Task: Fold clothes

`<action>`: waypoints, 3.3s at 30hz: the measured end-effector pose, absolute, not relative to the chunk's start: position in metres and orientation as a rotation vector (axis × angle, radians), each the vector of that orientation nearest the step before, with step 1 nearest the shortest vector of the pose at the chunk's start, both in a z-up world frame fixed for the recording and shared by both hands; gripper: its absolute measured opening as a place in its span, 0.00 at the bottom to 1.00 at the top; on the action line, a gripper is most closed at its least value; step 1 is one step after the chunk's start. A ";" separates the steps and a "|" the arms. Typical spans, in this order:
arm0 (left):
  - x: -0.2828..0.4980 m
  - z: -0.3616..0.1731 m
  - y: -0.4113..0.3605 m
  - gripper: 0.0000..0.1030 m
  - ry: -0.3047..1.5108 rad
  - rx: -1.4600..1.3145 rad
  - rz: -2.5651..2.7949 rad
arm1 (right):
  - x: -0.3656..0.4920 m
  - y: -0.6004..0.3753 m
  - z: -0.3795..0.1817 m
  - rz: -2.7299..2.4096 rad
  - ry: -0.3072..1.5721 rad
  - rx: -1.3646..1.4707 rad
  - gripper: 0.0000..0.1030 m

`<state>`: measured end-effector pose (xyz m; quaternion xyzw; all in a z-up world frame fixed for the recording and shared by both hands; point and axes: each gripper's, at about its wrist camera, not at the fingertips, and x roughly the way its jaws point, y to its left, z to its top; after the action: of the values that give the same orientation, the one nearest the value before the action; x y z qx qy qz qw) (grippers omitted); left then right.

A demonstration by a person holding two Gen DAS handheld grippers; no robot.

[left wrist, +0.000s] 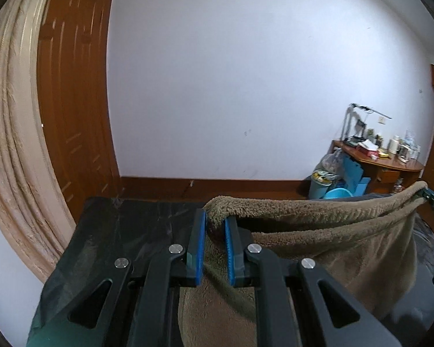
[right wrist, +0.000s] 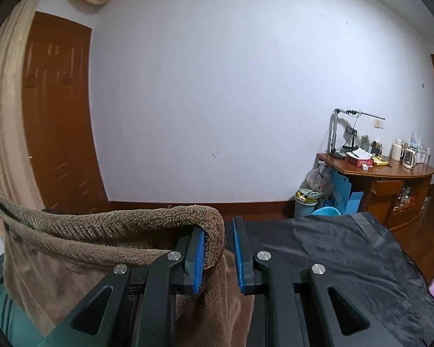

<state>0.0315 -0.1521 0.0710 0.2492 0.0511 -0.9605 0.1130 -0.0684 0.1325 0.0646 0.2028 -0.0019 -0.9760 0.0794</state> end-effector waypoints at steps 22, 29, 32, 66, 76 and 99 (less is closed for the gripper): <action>-0.120 -0.072 -0.170 0.57 0.170 1.254 -2.455 | -0.203 0.097 -0.068 -2.789 0.106 1.362 0.21; -0.076 -0.046 -0.214 0.79 0.711 1.318 -2.760 | -0.185 0.124 -0.053 -2.686 -0.097 1.276 0.22; -0.058 -0.031 -0.213 0.79 0.616 1.266 -2.850 | -0.162 0.134 -0.036 -2.644 -0.127 1.175 0.29; -0.092 -0.046 -0.158 0.22 -0.089 1.376 -2.800 | -0.183 0.105 -0.045 -2.546 0.210 1.133 0.14; -0.111 -0.045 -0.175 0.22 0.052 1.332 -2.654 | -0.211 0.081 -0.020 -2.697 0.185 1.118 0.13; -0.015 -0.046 -0.215 0.87 0.017 1.398 -2.599 | -0.144 0.109 -0.015 -2.688 0.135 1.039 0.26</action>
<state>-0.0154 -0.2152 -0.0458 0.4715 0.0057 -0.8767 0.0952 -0.1445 0.1089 -0.0154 0.3572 0.0465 -0.9240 0.1282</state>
